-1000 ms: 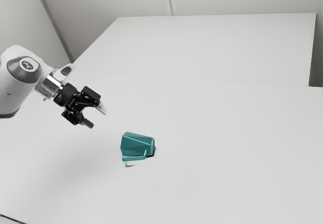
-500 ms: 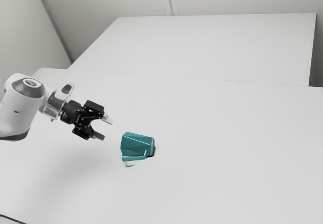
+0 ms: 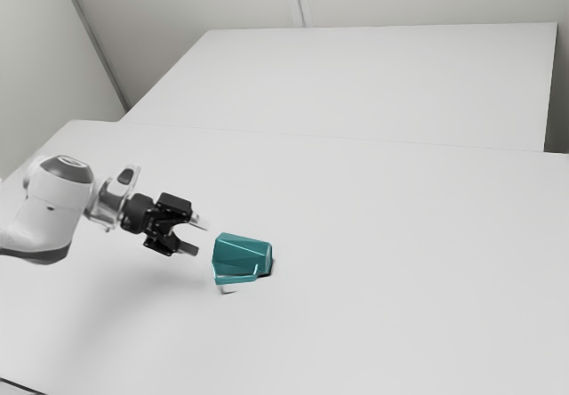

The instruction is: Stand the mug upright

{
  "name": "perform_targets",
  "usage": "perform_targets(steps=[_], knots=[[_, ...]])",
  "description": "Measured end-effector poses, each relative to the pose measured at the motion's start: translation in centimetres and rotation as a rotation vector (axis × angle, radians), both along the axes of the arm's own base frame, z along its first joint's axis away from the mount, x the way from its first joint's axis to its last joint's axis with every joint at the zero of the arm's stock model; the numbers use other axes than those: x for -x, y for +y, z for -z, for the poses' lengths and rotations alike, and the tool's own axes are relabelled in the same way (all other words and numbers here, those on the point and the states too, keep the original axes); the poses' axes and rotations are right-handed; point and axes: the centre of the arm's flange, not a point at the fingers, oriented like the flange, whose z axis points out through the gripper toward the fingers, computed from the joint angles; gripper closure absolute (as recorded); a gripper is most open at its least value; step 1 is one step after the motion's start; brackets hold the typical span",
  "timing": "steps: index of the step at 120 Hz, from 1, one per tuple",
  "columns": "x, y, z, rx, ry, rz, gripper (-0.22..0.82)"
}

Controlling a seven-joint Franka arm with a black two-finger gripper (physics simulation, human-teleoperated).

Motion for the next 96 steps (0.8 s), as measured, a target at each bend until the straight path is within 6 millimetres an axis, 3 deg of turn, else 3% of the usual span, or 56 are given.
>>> perform_targets(steps=[56, 96], knots=[[-0.8, -1.4, 2.9, 0.025, -0.108, 0.032, 0.05], [-1.8, -3.0, 3.7, 0.036, -0.168, 0.074, 0.06]])
